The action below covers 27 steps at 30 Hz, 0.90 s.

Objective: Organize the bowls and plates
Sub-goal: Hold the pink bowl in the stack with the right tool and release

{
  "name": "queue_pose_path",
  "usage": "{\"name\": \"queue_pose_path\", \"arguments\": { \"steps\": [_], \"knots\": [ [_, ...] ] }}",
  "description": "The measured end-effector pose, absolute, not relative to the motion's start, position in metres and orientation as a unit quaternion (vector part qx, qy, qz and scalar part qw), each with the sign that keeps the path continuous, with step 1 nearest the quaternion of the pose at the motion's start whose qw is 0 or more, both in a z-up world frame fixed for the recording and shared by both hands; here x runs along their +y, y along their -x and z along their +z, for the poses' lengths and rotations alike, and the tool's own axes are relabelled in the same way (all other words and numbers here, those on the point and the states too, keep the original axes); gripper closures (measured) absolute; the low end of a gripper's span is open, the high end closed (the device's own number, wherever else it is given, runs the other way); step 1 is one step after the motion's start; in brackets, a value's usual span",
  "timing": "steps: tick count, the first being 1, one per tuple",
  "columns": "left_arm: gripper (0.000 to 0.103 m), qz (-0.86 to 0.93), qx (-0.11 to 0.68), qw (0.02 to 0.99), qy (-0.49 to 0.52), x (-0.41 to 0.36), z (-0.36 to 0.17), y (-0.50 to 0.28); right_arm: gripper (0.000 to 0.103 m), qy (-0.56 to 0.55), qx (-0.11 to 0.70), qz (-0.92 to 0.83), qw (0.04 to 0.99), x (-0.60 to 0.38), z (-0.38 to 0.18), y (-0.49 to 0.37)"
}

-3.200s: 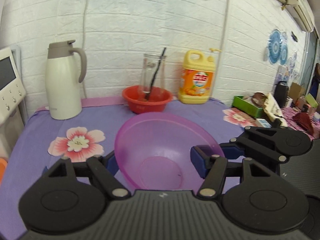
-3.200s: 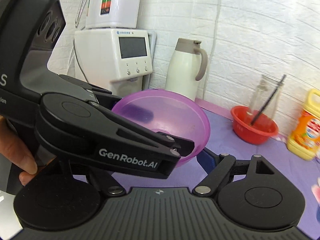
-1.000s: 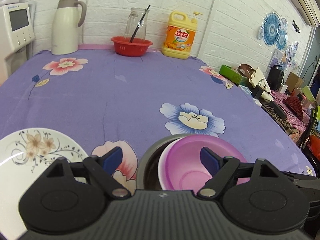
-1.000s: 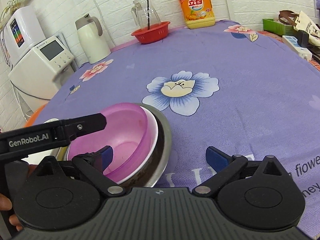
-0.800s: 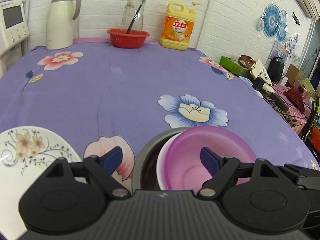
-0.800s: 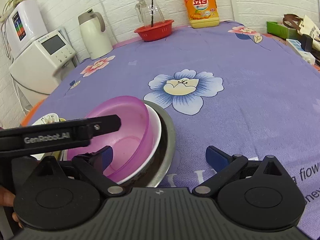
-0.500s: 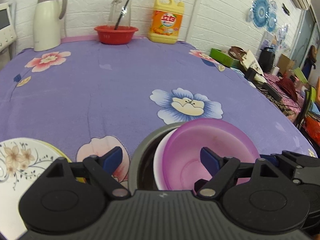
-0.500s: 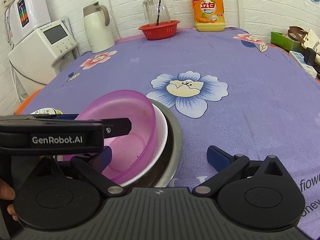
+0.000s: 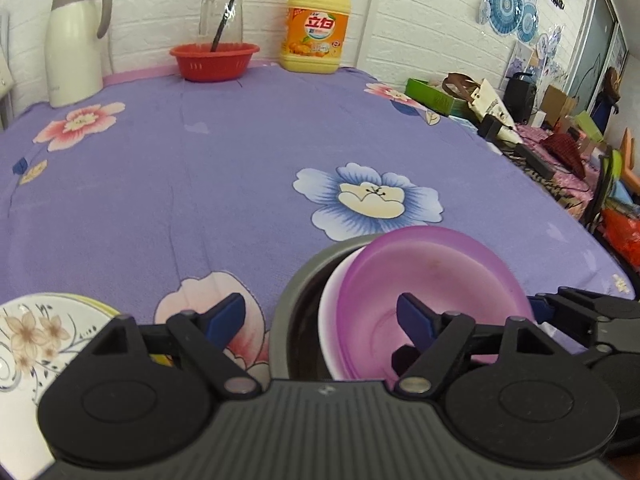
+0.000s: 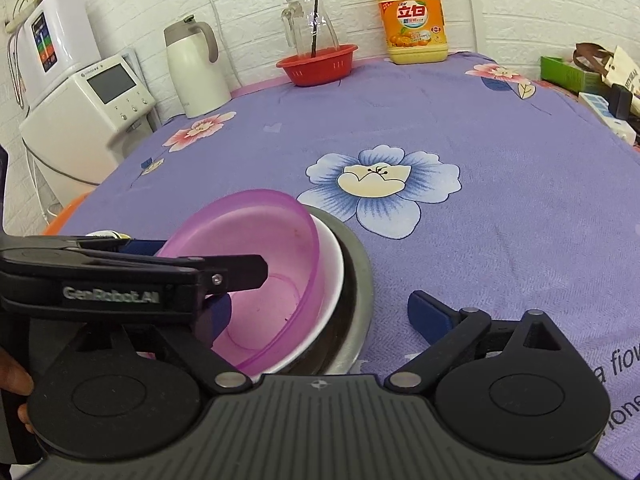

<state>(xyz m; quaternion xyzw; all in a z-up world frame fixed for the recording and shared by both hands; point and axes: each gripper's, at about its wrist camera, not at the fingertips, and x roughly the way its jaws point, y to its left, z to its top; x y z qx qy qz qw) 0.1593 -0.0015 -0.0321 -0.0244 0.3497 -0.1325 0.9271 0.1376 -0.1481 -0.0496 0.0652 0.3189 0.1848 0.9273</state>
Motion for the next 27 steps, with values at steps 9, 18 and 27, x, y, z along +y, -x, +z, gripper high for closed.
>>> {"name": "queue_pose_path", "arguments": {
  "steps": [9,18,27],
  "knots": [
    [0.032,-0.159,0.361,0.918,0.030,0.001,-0.028,-0.152,0.000,-0.074,0.313,0.218,0.921,-0.142,-0.050,-0.128],
    [0.033,-0.149,0.361,0.920,0.031,-0.004,-0.028,-0.149,0.000,-0.085,0.311,0.212,0.923,-0.141,-0.050,-0.124],
    [0.034,-0.145,0.376,0.915,0.029,-0.013,-0.026,-0.149,0.000,-0.095,0.319,0.223,0.916,-0.142,-0.048,-0.119]
  ]
}}
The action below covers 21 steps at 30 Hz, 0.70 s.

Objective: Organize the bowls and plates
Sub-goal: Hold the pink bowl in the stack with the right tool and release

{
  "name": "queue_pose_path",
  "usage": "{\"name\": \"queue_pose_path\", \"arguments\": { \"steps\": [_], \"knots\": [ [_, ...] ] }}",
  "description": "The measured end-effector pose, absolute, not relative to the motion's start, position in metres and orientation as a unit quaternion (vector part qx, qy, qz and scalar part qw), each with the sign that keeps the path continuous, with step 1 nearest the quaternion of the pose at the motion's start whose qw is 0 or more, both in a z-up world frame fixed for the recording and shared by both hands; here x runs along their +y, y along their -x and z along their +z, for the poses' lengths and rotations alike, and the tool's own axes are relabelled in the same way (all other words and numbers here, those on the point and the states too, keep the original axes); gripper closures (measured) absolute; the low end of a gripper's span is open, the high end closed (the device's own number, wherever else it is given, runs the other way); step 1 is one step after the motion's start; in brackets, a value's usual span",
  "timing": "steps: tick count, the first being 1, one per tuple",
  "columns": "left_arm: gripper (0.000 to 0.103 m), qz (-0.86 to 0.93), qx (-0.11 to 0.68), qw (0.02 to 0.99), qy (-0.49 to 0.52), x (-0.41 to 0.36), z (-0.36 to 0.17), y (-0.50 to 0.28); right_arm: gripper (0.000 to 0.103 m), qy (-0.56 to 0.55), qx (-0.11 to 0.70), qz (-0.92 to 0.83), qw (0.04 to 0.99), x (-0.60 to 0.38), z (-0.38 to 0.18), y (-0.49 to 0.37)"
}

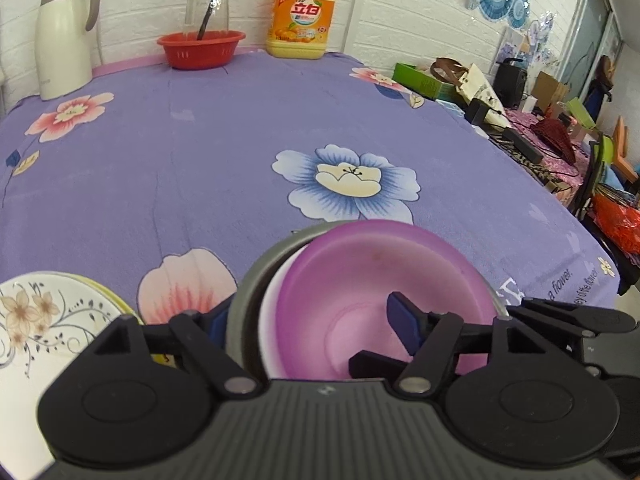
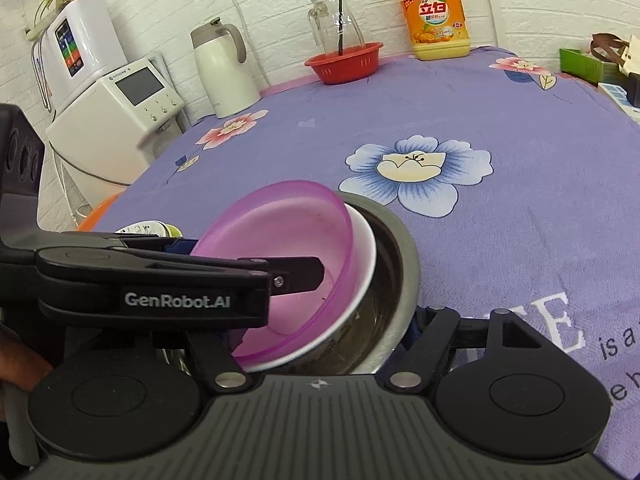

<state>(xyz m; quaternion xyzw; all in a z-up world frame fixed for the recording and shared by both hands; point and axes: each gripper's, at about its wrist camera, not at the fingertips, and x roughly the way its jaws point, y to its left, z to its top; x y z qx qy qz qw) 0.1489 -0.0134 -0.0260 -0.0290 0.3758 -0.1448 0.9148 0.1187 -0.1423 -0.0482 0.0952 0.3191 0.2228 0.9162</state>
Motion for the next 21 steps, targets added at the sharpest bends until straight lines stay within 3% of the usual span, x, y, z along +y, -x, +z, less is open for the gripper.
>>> {"name": "queue_pose_path", "arguments": {
  "steps": [11,21],
  "knots": [
    [0.035,-0.152,0.336,0.927,0.059,-0.009,0.011,-0.157,0.000,-0.081,0.289,0.188,0.935,-0.138,-0.018,-0.126],
    [0.035,-0.029,0.296,0.952,0.071,0.088,0.041,-0.107,0.000,-0.056,0.240,0.295,0.923,-0.057,0.012,-0.121]
  ]
}}
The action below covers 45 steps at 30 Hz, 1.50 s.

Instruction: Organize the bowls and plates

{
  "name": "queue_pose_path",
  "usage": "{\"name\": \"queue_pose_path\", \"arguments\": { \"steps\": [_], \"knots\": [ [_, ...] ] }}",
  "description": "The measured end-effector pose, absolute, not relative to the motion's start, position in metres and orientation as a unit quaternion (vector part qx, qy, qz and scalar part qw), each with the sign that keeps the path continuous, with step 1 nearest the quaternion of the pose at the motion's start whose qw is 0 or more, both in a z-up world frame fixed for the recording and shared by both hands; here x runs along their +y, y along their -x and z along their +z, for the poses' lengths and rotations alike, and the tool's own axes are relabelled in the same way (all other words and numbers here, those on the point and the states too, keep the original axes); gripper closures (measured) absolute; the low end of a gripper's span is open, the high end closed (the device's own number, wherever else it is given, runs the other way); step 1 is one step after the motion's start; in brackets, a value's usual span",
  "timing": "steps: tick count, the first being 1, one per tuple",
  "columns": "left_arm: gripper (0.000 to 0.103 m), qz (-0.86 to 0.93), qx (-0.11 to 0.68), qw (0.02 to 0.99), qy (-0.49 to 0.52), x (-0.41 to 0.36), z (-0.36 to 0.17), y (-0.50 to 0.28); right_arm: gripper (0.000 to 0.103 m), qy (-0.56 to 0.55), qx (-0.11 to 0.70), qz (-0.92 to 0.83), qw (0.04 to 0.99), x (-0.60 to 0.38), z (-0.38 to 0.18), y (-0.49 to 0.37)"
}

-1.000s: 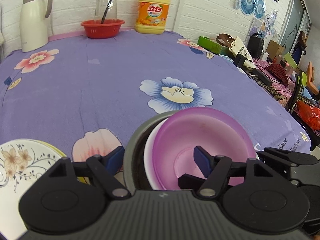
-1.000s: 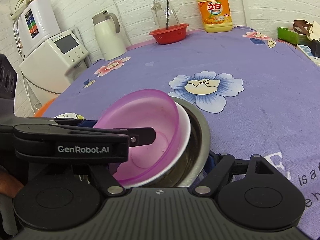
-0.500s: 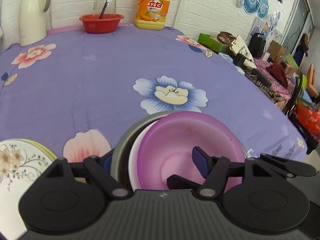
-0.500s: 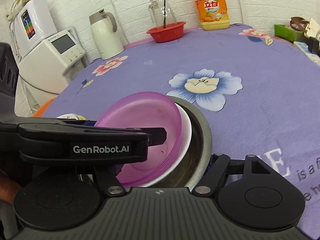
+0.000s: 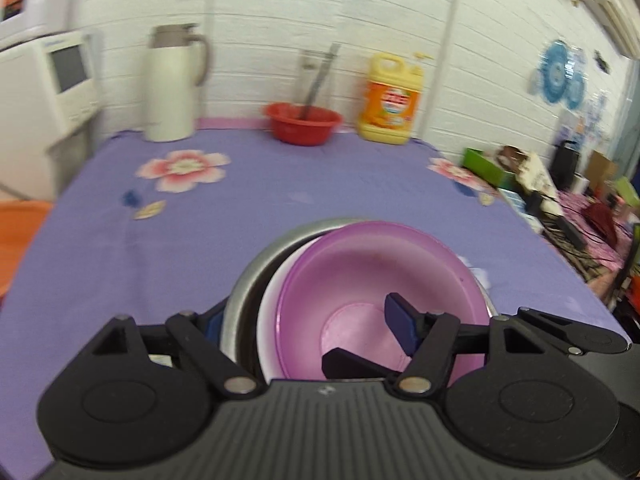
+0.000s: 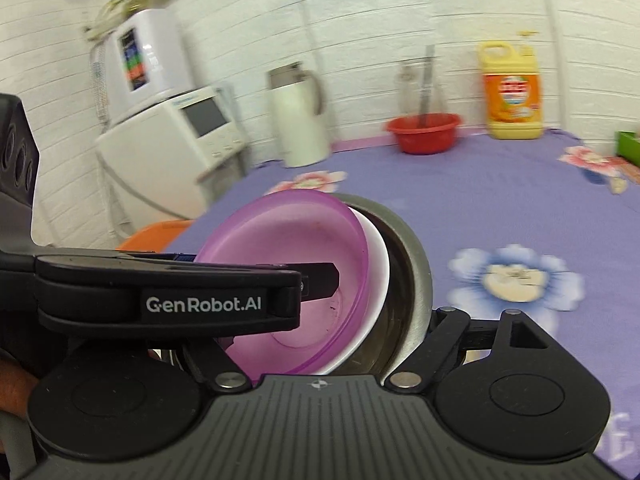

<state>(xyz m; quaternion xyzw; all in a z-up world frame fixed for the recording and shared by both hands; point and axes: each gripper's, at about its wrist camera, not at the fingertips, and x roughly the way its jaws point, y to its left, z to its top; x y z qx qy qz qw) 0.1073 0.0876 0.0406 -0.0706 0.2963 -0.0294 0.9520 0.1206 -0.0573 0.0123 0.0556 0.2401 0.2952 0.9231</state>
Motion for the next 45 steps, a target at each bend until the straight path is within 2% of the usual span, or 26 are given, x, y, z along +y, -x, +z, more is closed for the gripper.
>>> {"name": "queue_pose_path", "arguments": {
  "steps": [5,12,14,17,29,39,45],
  "knots": [
    [0.035,0.020,0.311,0.946,0.092,0.133,0.022,-0.083,0.000,-0.041,0.266,0.354,0.896,-0.008,0.003,-0.115],
    [0.034,0.023,0.326,0.940,0.099,0.149,-0.006,-0.080,0.000,-0.022,0.313,0.357,0.880,0.019,-0.018,-0.115],
    [0.031,0.019,0.317,0.943,0.101,0.152,-0.007,-0.080,0.000,-0.017,0.317,0.354,0.880,0.022,-0.021,-0.116],
    [0.023,0.010,0.307,0.945,0.110,0.155,-0.007,-0.078,0.000,-0.014,0.313,0.352,0.882,0.024,-0.021,-0.115],
    [0.019,0.014,0.216,0.968,0.131,0.163,0.021,-0.057,0.000,-0.017,0.311,0.341,0.887,0.026,-0.020,-0.110],
    [0.019,0.022,0.207,0.967,0.148,0.165,0.028,-0.051,0.000,0.036,0.286,0.323,0.901,0.037,-0.020,-0.102],
    [0.019,0.033,0.203,0.967,0.151,0.167,0.031,-0.050,0.000,0.030,0.255,0.313,0.915,0.027,-0.011,-0.102]
  ]
}}
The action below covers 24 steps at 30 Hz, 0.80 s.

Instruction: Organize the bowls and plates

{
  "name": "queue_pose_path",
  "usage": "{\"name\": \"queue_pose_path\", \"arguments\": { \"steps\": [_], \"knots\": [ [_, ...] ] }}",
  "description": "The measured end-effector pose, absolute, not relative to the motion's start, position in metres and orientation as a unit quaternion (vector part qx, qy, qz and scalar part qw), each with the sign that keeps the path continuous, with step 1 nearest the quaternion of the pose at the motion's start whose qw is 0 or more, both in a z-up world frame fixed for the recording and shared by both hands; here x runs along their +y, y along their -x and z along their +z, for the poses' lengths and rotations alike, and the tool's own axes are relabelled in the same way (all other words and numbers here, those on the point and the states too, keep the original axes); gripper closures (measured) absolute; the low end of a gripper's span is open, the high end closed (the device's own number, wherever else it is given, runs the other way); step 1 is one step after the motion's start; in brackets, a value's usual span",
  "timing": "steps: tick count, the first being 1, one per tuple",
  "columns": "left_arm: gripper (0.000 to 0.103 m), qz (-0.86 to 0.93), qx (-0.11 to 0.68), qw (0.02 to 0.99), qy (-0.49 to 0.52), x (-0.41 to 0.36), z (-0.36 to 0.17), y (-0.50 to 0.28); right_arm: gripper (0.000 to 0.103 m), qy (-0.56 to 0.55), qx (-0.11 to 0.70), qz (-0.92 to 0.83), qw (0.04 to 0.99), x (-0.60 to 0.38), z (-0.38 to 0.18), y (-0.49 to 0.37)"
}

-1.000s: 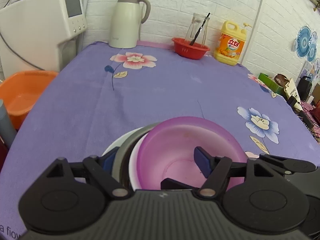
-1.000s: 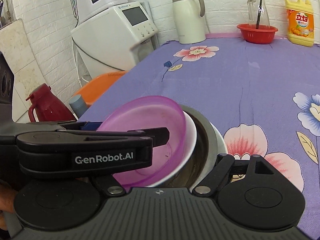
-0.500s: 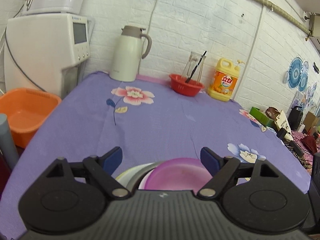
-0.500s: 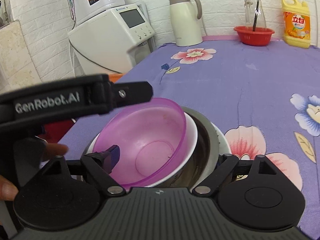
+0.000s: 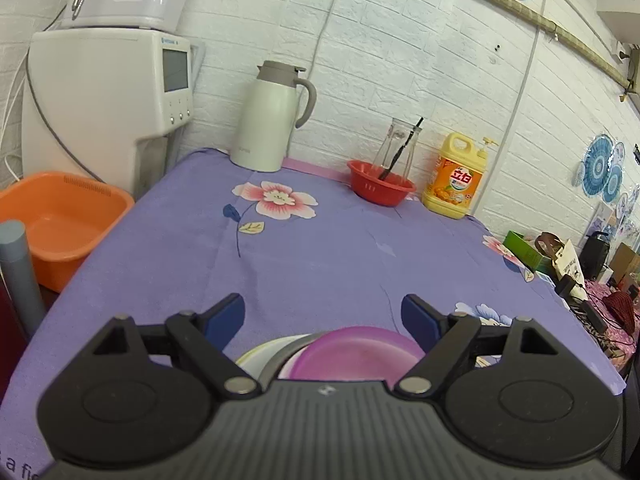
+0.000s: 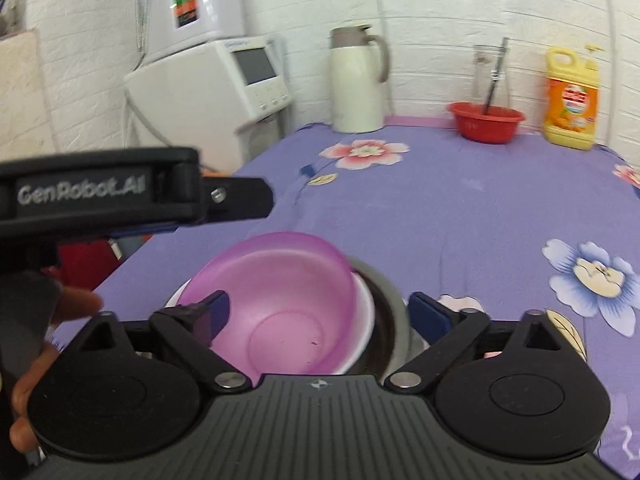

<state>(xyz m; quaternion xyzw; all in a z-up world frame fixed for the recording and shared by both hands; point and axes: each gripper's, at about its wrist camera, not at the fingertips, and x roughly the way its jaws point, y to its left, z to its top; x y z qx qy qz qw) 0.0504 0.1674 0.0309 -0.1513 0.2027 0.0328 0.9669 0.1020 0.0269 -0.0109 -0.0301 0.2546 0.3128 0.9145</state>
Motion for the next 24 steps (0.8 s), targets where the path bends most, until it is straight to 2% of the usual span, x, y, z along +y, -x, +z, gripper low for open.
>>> {"name": "queue_pose_path", "arguments": {
  "steps": [12,24],
  "knots": [
    [0.019,0.043,0.197,0.973,0.113,0.134,0.038,-0.038,0.000,-0.045,0.259,0.285,0.922,-0.024,-0.006,-0.106],
    [0.018,0.036,0.210,0.972,0.094,0.070,0.033,0.006,0.000,-0.073,0.257,0.219,0.938,-0.092,-0.015,-0.058]
  ]
}}
